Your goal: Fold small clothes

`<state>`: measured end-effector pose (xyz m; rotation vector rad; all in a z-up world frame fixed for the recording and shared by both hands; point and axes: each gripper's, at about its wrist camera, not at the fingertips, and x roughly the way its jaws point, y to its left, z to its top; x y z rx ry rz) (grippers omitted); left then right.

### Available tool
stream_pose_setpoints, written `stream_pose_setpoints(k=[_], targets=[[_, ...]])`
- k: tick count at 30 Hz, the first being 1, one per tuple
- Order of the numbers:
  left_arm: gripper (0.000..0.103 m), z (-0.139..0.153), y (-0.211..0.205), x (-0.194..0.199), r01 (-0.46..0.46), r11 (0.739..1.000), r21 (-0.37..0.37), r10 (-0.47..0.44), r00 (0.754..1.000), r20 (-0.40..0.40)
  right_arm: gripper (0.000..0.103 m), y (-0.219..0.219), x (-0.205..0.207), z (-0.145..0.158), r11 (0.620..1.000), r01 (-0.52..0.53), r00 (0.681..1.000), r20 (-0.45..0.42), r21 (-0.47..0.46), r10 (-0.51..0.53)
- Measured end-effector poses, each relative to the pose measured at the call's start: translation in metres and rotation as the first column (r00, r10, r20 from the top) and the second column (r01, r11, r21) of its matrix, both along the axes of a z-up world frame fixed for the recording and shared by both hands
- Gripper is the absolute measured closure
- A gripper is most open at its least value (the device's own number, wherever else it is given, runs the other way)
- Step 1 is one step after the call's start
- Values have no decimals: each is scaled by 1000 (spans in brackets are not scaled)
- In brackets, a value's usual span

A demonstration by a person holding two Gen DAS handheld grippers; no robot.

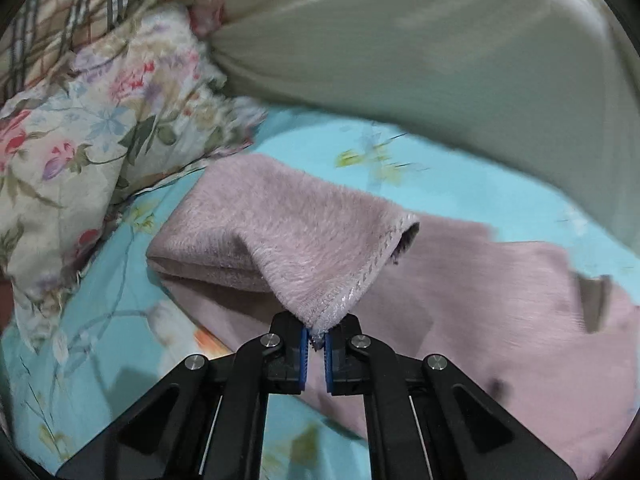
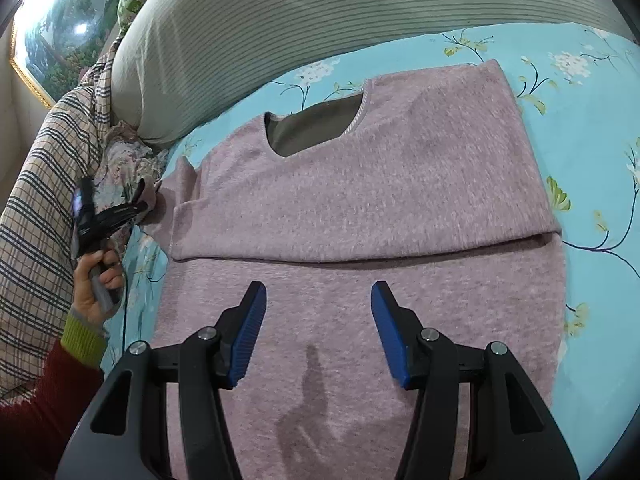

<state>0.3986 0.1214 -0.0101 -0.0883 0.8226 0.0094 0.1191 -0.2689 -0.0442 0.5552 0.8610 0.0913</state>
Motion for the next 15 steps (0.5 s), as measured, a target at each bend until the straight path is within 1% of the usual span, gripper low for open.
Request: stream_pose_setpoints(k=[1, 3, 5, 6, 7, 9, 10, 13, 15], targets=[[99, 10, -10, -16, 36, 999, -36, -36, 999, 22, 47, -1, -2, 1, 1000, 3, 1000, 3, 0, -3], [99, 23, -30, -36, 91, 993, -69, -88, 995, 47, 47, -2, -5, 1, 1000, 8, 1000, 6, 4, -8], [99, 37, -61, -62, 174, 978, -115, -166, 983, 77, 47, -4, -9, 2, 1000, 16, 1000, 11, 7, -16], [99, 40, -71, -70, 200, 972, -127, -190, 978, 84, 47, -6, -11, 3, 1000, 22, 1000, 15, 8, -22], [99, 45, -92, -83, 248, 958, -145, -236, 967, 95, 47, -7, -13, 4, 1000, 26, 1000, 16, 9, -26], [99, 49, -123, -98, 311, 937, -160, -296, 949, 108, 47, -12, -19, 5, 999, 38, 999, 24, 19, -38], [99, 50, -145, -106, 356, 918, -175, -342, 933, 110, 47, -14, -21, 7, 999, 43, 999, 29, 19, -43], [99, 44, -194, -113, 425, 887, -178, -412, 905, 105, 47, -24, -29, 9, 997, 72, 996, 45, 24, -73], [99, 35, -223, -115, 454, 870, -195, -447, 891, 78, 47, -33, -33, 8, 995, 95, 994, 46, 28, -96]])
